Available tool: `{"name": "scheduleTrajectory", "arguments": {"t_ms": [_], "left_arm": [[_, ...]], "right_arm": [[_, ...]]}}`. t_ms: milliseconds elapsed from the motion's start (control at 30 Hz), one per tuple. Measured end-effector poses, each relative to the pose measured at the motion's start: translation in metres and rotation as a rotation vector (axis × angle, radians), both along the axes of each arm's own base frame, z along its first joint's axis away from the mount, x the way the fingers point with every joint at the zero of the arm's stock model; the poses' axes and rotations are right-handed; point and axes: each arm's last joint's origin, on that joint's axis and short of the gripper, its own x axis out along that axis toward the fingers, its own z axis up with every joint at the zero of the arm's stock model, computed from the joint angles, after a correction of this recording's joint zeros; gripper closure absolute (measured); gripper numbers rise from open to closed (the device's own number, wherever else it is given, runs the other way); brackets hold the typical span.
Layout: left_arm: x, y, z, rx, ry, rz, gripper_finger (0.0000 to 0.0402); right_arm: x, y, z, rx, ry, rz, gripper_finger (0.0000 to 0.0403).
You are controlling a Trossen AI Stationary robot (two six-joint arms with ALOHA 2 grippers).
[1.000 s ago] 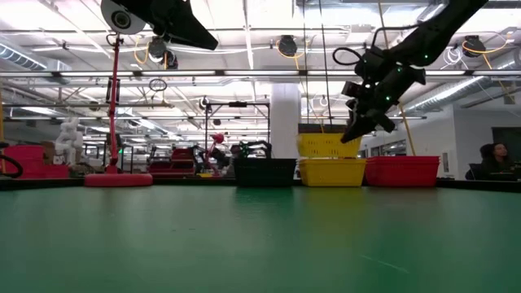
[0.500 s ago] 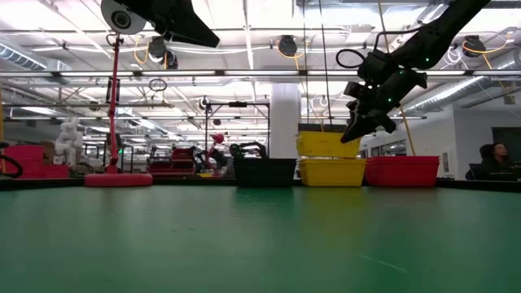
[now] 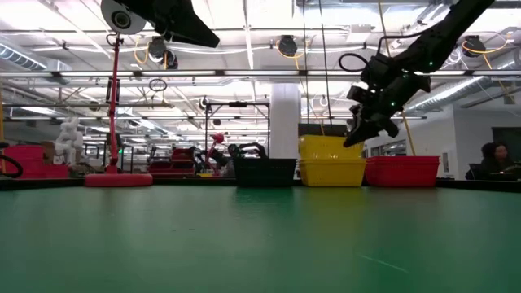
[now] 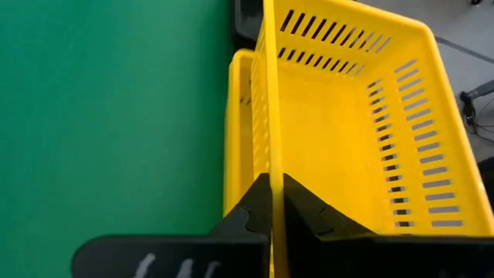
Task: Stack baskets by color
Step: Stack the bottom yellow bin on the top yellow bins, then return to Home Position
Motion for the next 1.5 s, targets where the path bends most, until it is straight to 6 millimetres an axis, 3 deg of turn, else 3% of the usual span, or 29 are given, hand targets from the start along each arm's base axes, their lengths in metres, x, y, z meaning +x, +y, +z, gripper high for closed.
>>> {"name": "scheduleTrajectory", "arguments": {"t_ms": [767,1267,1500], "left_arm": [[0.000,0.000,0.000,0.001,0.001,0.000,0.0282],[0.000,0.000,0.000,0.001,0.001,0.000,0.0282],[0.000,0.000,0.000,0.002,0.001,0.000,0.0282]], "right_arm": [[-0.001,0.000,-0.004,-0.023,-0.016,-0.004,0.0365],[0.000,0.002,0.001,0.020,-0.055,-0.046,0.0256],[0.014,0.030,0.027,0.103,-0.179,-0.070,0.0234]]}}
